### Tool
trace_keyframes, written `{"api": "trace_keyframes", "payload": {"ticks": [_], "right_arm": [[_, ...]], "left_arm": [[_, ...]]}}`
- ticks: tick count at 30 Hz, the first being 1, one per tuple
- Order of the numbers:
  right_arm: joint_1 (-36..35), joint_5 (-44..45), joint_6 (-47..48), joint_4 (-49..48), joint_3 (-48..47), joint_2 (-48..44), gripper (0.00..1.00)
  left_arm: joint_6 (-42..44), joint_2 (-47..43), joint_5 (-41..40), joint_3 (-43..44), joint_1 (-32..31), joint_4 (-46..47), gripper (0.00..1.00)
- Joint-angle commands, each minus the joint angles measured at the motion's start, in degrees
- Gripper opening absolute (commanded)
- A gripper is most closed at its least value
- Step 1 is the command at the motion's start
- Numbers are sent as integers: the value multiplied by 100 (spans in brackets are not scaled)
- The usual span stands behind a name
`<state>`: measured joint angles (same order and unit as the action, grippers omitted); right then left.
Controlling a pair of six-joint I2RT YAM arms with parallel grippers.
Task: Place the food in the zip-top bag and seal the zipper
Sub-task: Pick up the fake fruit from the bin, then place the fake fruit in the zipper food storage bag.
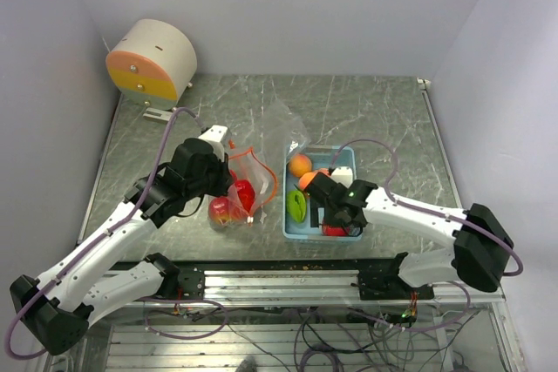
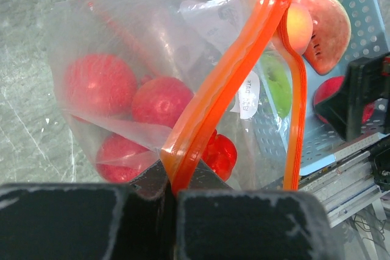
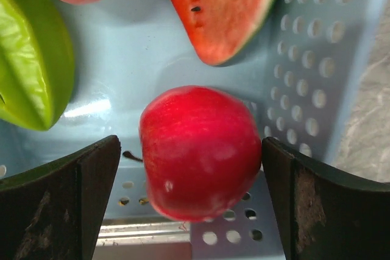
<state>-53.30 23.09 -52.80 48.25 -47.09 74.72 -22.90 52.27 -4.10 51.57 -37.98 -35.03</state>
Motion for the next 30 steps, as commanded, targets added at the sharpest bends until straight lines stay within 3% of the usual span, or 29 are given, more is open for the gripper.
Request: {"api": "trace_keyframes", "payload": {"ticks": [1,6,14,19,25,30], "right_arm": [[94,-406,161,-793,301,331,100],[96,-504,233,-916,342,712,93],[97,-25,379,-553,-107,53,48],[24,-282,955,-711,-809,-520,42],[-394,-1725,1706,-2826,-1073,-852,42],[-891,-2104,2162,-3724,-1642,-325,43]], "left_arm": [[62,-105,168,-30,-8,126,7],[57,-137,148,-37,-8,49,7],[22,-148,83,-67,-8,49,7],[13,-101,62,-92,-8,82,7],[13,-31,25,-77,-8,73,7],[-19,-13,5,-68,-8,49,7]]}}
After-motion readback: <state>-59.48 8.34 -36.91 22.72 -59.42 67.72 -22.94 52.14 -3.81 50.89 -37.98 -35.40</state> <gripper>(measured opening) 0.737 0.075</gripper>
